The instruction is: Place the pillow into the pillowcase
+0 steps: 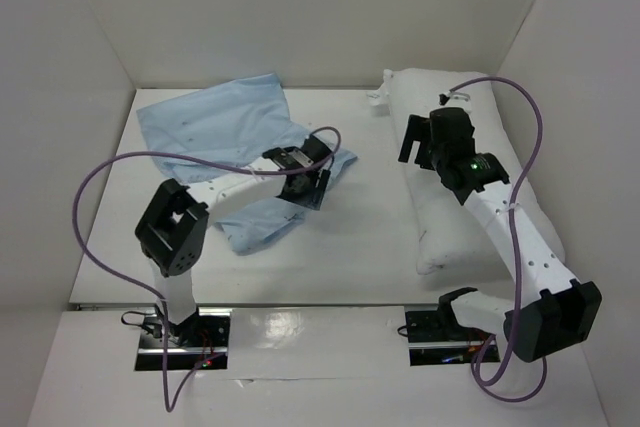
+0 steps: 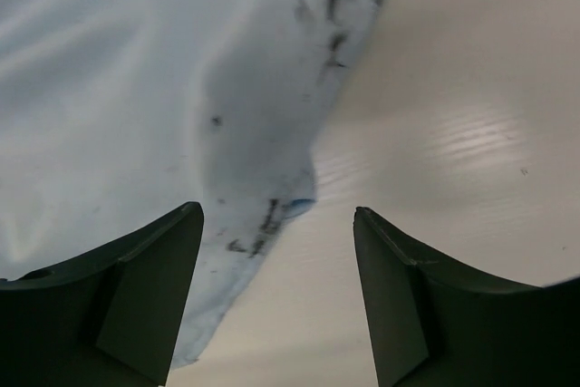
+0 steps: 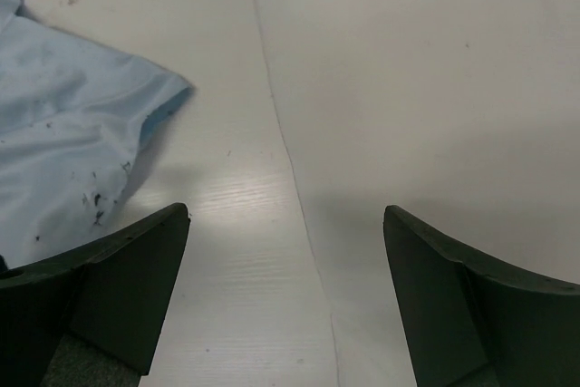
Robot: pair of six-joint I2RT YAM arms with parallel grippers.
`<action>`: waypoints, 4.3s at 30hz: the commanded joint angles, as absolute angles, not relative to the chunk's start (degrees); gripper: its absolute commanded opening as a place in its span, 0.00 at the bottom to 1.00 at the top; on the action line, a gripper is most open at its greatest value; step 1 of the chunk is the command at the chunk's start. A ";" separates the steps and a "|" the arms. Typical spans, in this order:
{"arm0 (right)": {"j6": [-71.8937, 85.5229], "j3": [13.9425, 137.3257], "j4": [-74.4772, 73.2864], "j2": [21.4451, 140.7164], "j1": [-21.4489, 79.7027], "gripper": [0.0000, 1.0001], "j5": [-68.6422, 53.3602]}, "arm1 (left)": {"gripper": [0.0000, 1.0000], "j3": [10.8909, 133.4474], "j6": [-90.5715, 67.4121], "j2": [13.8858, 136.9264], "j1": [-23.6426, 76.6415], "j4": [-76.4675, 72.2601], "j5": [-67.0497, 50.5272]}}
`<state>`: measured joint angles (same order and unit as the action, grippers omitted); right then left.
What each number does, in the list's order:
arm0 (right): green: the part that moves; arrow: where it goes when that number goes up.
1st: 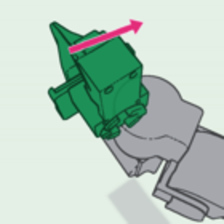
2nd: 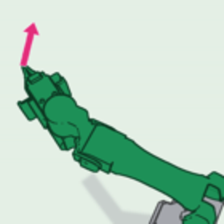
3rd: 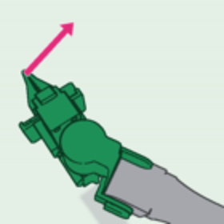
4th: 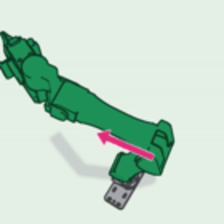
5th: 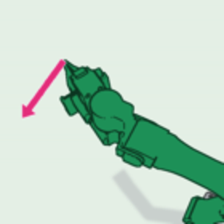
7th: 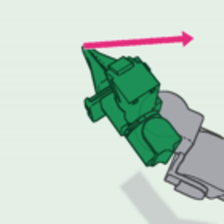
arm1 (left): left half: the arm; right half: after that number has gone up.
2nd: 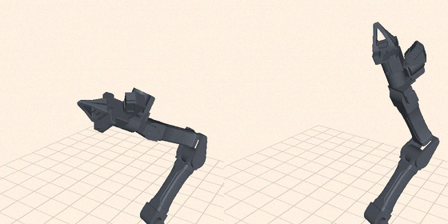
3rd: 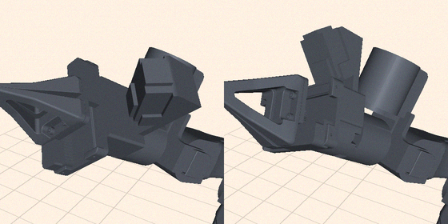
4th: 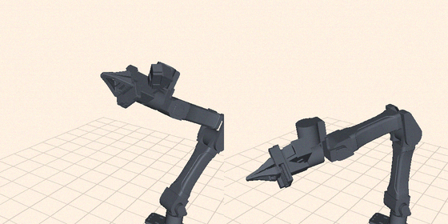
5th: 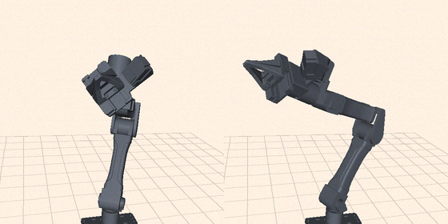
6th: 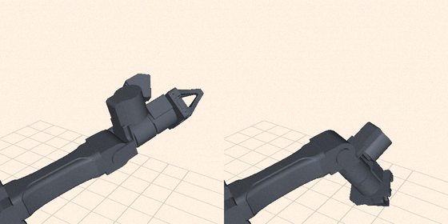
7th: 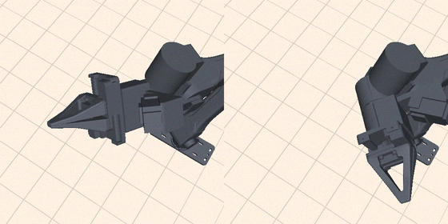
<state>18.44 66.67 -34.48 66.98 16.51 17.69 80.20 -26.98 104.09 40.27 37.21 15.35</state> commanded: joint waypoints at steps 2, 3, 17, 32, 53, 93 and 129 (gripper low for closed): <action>18.19 65.48 -35.95 64.34 14.16 0.95 15.47 | 0.78 86.30 -25.92 109.76 45.96 39.11 22.31; 18.19 64.96 -35.95 64.34 14.15 0.95 14.60 | 0.77 86.31 -25.93 110.82 46.66 39.72 23.54; 18.72 64.95 -35.33 64.33 13.10 0.93 10.11 | 0.57 91.49 -28.92 119.62 48.60 44.20 34.54; 18.72 64.95 -35.86 64.34 13.10 0.90 9.49 | 0.46 93.78 -28.21 121.82 48.60 46.05 36.04; 18.72 66.00 -36.39 64.34 13.10 0.90 9.49 | 0.43 92.72 -26.81 122.34 48.60 47.37 35.51; 19.25 66.01 -36.39 64.86 13.10 0.90 8.96 | 0.03 92.19 -25.75 120.67 45.88 48.43 35.78; 16.44 77.99 -34.29 83.18 18.09 0.00 19.25 | 0.00 103.54 -27.69 99.15 21.63 48.25 -2.98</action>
